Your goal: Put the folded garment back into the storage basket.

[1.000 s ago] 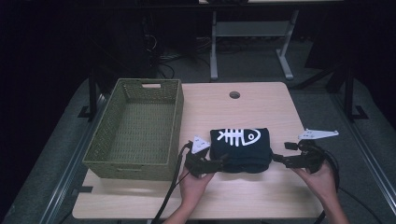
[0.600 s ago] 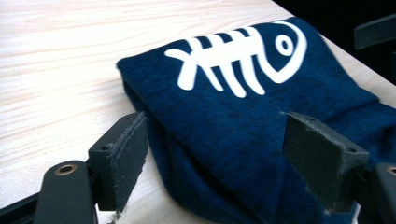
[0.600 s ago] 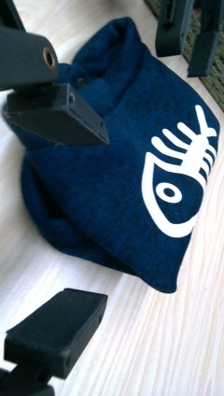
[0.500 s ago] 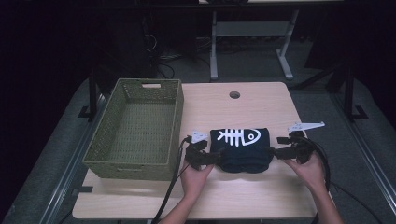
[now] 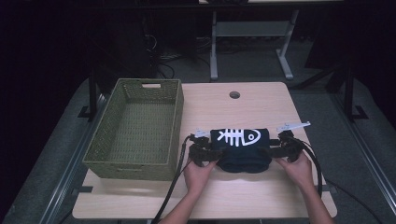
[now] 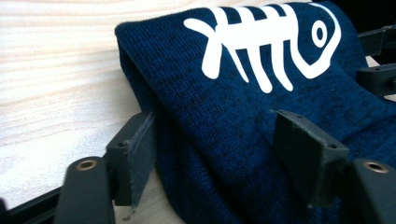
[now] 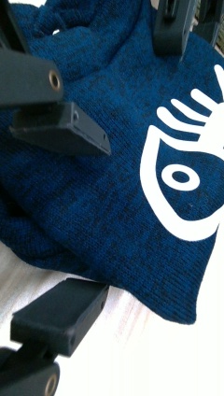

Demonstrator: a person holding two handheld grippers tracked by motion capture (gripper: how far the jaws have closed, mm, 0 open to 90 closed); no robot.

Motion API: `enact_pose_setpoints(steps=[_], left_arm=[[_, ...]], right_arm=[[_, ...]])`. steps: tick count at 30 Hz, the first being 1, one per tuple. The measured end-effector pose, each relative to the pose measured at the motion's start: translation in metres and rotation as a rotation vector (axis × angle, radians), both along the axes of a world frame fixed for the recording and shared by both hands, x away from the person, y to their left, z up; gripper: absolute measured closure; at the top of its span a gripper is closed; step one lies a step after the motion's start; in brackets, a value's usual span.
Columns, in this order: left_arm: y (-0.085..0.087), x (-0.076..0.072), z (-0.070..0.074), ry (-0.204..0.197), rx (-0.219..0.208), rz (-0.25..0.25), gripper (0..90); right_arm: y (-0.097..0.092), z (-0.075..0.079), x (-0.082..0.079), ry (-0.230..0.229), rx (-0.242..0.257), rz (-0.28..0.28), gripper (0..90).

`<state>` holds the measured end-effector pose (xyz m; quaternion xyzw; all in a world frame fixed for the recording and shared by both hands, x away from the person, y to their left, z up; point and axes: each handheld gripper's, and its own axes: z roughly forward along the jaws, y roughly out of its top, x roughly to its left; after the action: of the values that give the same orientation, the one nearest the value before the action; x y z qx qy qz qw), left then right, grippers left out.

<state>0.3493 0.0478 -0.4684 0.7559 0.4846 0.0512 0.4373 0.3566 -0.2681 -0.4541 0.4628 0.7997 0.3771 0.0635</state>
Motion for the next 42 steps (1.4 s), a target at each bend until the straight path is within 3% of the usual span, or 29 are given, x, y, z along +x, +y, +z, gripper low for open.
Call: enact_pose_setpoints(steps=[7, 11, 22, 26, 28, 34, 42], left_arm=[[-0.002, 0.003, -0.002, 0.022, -0.006, -0.004, 40.6], [-0.002, 0.004, -0.003, 0.025, -0.007, -0.010, 41.2], [-0.004, 0.006, -0.006, 0.051, -0.056, -0.028, 61.7], [-0.004, 0.005, -0.004, 0.047, -0.056, -0.037, 66.1], [-0.002, 0.005, -0.003, 0.061, -0.085, -0.041, 69.2], [-0.003, 0.003, 0.002, 0.058, -0.085, -0.060, 70.1], [-0.005, 0.000, 0.018, 0.034, -0.093, -0.091, 70.1]], right_arm=[[-0.002, -0.009, 0.003, 0.050, 0.024, -0.027, 38.4], [-0.003, -0.012, 0.003, 0.052, 0.031, -0.032, 43.0], [-0.001, -0.014, 0.000, 0.059, 0.033, -0.018, 70.1], [-0.001, -0.013, -0.001, 0.064, 0.046, -0.013, 72.1], [-0.003, -0.010, -0.003, 0.066, 0.066, -0.014, 72.8], [-0.010, 0.000, -0.009, 0.064, 0.104, -0.009, 72.9], [-0.017, 0.011, -0.017, 0.045, 0.141, -0.018, 72.8]])
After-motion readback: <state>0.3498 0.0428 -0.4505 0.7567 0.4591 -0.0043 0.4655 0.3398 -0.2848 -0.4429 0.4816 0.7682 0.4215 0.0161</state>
